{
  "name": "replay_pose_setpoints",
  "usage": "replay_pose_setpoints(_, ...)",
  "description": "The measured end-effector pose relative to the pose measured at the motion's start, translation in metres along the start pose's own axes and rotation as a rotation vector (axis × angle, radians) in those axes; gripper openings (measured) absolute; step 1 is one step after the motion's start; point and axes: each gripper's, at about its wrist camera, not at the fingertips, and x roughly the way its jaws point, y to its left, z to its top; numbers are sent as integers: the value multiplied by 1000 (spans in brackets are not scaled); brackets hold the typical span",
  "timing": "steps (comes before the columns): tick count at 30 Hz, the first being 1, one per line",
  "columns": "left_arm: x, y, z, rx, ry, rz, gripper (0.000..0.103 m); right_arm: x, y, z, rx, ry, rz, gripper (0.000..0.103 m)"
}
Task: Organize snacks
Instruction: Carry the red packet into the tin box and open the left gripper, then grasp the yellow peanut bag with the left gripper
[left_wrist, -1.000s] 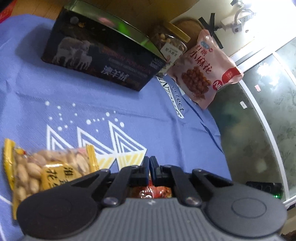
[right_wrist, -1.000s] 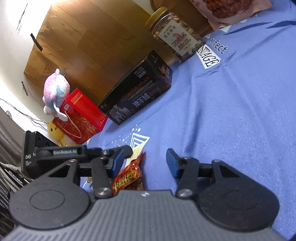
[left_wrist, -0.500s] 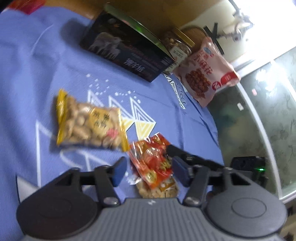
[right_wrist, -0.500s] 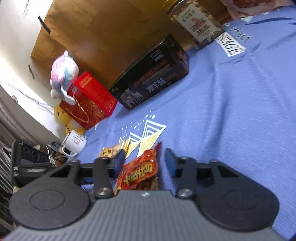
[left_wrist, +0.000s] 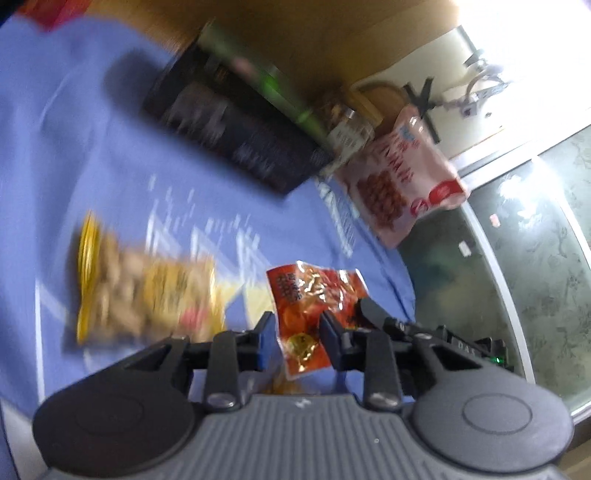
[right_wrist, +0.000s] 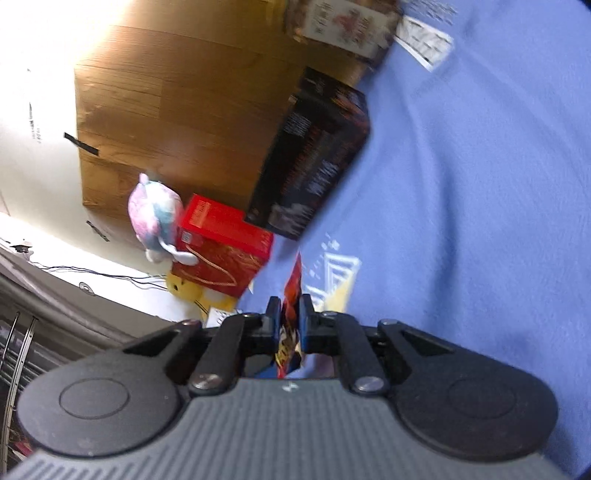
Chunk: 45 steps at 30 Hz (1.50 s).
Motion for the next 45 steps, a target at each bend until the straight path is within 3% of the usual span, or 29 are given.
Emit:
replay_pose_setpoints(6, -2, -19, 63, 90, -83, 54, 26, 29, 44, 32, -135, -34, -5, 13)
replay_pose_setpoints(11, 20, -12, 125, 139, -128, 119, 26, 78, 74, 83, -267, -57, -57, 13)
replay_pose_setpoints(16, 53, -2, 169, 179, -143, 220, 28, 123, 88, 125, -386, -76, -143, 13)
replay_pose_setpoints(19, 76, -4, 177, 226, -136, 303, 31, 149, 89, 132, -506, -94, -258, 19)
replay_pose_setpoints(21, 84, -7, 175, 274, -144, 370, 31, 164, 91, 125, -655, -128, -402, 29)
replay_pose_setpoints(22, 85, -10, 170, 302, -158, 409, 31, 169, 92, 119, -734, -148, -481, 45)
replay_pose_setpoints(23, 83, -13, 165, 327, -171, 436, 31, 170, 93, 112, -795, -181, -547, 54)
replay_pose_setpoints(25, 71, -20, 151, 365, -204, 459, 31, 157, 94, 101, -849, -259, -585, 55)
replay_pose_setpoints(27, 54, -24, 135, 386, -223, 451, 31, 136, 93, 93, -829, -265, -537, 55)
replay_pose_setpoints(30, 25, -24, 107, 403, -222, 462, 31, 98, 83, 77, -738, -201, -418, 55)
replay_pose_setpoints(31, 15, -21, 96, 399, -211, 460, 31, 89, 79, 69, -713, -172, -386, 55)
replay_pose_setpoints(34, -3, -8, 64, 366, -153, 471, 44, 71, 61, 42, -621, -36, -300, 55)
replay_pose_setpoints(36, -11, 2, 44, 339, -107, 470, 44, 67, 49, 24, -569, 54, -256, 55)
replay_pose_setpoints(40, -25, 26, 17, 241, -53, 435, 49, 69, 43, -7, -511, 173, -199, 55)
replay_pose_setpoints(45, -30, 44, 0, 144, -48, 308, 48, 91, 53, -32, -623, 233, -248, 55)
